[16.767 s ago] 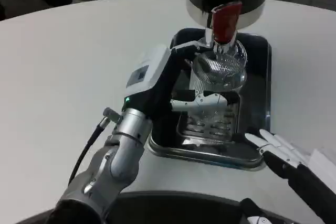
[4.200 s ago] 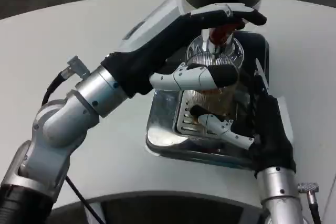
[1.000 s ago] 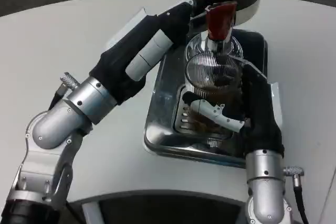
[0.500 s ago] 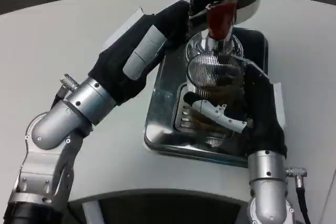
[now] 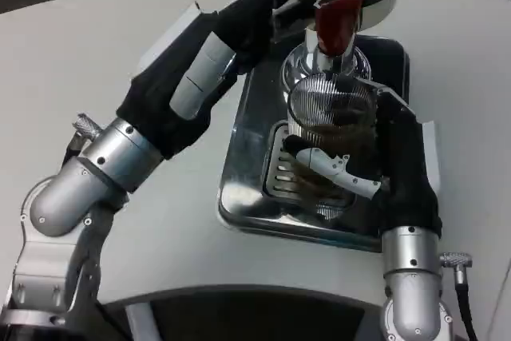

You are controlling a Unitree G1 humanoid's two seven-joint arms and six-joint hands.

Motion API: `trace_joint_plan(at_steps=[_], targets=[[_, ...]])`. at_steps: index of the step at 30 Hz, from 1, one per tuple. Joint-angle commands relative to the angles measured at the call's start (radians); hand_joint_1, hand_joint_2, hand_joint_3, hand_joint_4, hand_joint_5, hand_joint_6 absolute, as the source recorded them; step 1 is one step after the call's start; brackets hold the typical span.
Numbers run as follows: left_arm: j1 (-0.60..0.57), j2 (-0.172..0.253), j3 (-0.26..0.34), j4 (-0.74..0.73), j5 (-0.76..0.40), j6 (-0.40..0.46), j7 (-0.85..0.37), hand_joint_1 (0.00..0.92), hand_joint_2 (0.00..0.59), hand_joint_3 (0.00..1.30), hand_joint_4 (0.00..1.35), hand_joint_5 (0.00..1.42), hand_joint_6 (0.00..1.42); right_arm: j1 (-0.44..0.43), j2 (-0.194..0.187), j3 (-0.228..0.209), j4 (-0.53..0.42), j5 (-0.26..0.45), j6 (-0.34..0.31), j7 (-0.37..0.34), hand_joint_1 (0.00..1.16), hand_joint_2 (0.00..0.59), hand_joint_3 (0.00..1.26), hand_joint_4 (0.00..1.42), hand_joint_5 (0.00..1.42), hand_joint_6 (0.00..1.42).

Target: Grasp the cup under the faucet to collect the drink, then remove the cup.

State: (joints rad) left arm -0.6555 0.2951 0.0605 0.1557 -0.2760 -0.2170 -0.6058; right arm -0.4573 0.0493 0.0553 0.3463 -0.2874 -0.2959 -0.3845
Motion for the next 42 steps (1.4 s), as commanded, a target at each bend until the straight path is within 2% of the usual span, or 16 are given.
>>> trace_joint_plan(at_steps=[1,14,23,31,42], targets=[[0.035,-0.003,0.012,-0.041,-0.023,0.021,0.005,0.0,0.063,0.2,0.03,0.13,0.08,0.04,0.005,0.001,0.013,0.003,0.013,-0.002,1.02,0.137,0.49,0.61,0.69,0.6],[0.099,0.019,0.033,-0.141,-0.041,0.067,0.014,0.0,0.062,0.21,0.04,0.14,0.09,0.048,0.003,-0.002,-0.003,0.003,0.01,-0.001,1.02,0.151,0.49,0.62,0.69,0.61],[0.179,0.079,0.094,-0.21,-0.068,0.096,-0.001,0.0,0.062,0.22,0.05,0.15,0.1,0.074,0.0,0.0,-0.063,0.009,0.013,0.019,1.02,0.146,0.5,0.63,0.71,0.62],[0.223,0.13,0.133,-0.213,-0.067,0.069,-0.005,0.0,0.062,0.23,0.05,0.15,0.11,0.112,0.005,0.004,-0.162,0.019,0.028,0.042,1.03,0.147,0.52,0.64,0.72,0.63],[0.247,0.159,0.15,-0.213,-0.058,0.049,-0.001,0.0,0.062,0.24,0.06,0.15,0.11,0.217,0.016,0.02,-0.342,0.025,0.076,0.103,1.03,0.147,0.53,0.66,0.73,0.64]])
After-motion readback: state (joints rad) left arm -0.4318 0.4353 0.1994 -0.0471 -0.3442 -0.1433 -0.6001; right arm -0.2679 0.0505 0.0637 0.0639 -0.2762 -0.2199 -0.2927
